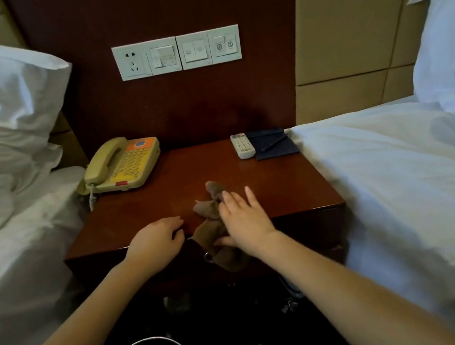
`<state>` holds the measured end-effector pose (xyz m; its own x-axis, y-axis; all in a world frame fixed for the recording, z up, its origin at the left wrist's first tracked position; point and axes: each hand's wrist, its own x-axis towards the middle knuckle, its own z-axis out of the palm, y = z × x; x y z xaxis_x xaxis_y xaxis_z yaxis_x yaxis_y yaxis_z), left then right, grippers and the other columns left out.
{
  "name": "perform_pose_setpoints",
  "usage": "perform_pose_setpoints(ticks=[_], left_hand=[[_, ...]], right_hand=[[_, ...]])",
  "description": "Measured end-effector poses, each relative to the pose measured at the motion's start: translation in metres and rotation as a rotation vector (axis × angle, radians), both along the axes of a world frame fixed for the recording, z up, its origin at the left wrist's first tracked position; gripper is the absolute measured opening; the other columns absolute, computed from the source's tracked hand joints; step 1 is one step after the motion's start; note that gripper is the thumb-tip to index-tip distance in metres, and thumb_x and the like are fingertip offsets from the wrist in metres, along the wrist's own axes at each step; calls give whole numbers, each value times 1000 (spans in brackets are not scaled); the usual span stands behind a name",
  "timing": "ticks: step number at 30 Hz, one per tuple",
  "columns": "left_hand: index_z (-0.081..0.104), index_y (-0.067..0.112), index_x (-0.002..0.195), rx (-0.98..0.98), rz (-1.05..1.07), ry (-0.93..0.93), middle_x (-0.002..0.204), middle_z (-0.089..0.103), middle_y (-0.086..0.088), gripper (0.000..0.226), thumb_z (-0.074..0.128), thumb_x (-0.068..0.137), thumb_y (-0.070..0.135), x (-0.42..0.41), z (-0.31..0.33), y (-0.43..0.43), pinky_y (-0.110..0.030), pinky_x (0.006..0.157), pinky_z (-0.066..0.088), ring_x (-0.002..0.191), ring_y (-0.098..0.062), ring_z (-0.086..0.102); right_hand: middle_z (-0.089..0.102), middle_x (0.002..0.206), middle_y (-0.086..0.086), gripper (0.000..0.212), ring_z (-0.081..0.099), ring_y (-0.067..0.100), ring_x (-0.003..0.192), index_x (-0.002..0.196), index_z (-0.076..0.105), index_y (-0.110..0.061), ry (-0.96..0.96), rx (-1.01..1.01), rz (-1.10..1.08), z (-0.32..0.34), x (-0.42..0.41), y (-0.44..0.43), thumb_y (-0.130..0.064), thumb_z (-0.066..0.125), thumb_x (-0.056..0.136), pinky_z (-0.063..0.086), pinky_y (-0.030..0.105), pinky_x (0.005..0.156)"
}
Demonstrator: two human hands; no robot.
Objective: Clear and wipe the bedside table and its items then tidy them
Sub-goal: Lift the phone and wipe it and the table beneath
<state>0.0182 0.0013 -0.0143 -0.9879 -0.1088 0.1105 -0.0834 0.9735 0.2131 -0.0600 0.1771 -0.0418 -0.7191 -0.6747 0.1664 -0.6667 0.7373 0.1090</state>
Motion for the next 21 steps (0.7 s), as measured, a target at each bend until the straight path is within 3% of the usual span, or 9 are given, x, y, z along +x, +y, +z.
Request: perform_pose_setpoints(ticks=[3, 8, 15, 19, 21], left_hand=[[51, 23, 133, -24, 5, 20, 141, 48, 7, 39, 45, 96, 28, -5, -1, 1, -26, 104, 35, 128, -11, 46], [40, 27, 140, -99, -2, -25, 148, 36, 12, 44, 43, 96, 32, 1, -7, 1, -32, 116, 18, 135, -4, 35], [48, 19, 135, 36, 115, 30, 142, 46, 2, 40, 41, 97, 30, -10, -9, 21, -39, 116, 20, 132, -14, 41], [42, 20, 140, 87, 54, 0, 149, 37, 2, 42, 38, 99, 28, -20, -9, 39, -41, 117, 10, 138, -14, 32], [44, 18, 139, 149, 64, 24, 143, 45, 0, 41, 37, 99, 25, -19, -7, 36, -40, 118, 14, 131, -17, 42]], right_hand=[[14, 156, 21, 84, 16, 33, 144, 147, 21, -2, -21, -43, -20, -2, 6, -17, -56, 48, 90, 0, 51, 116], [13, 156, 23, 87, 14, 34, 145, 149, 14, -3, -23, 34, -16, 0, -2, 10, -58, 47, 90, -2, 52, 116], [13, 157, 16, 107, 6, 30, 147, 150, 12, -6, -21, 158, -121, 7, -24, 86, -70, 56, 76, -3, 55, 116], [15, 157, 14, 110, 9, 28, 146, 150, 12, -8, -45, 128, -193, 6, -30, 107, -76, 53, 73, -3, 53, 116], [14, 157, 15, 109, 8, 29, 146, 150, 13, -8, -40, 133, -200, 6, -29, 108, -75, 53, 74, -2, 53, 117]])
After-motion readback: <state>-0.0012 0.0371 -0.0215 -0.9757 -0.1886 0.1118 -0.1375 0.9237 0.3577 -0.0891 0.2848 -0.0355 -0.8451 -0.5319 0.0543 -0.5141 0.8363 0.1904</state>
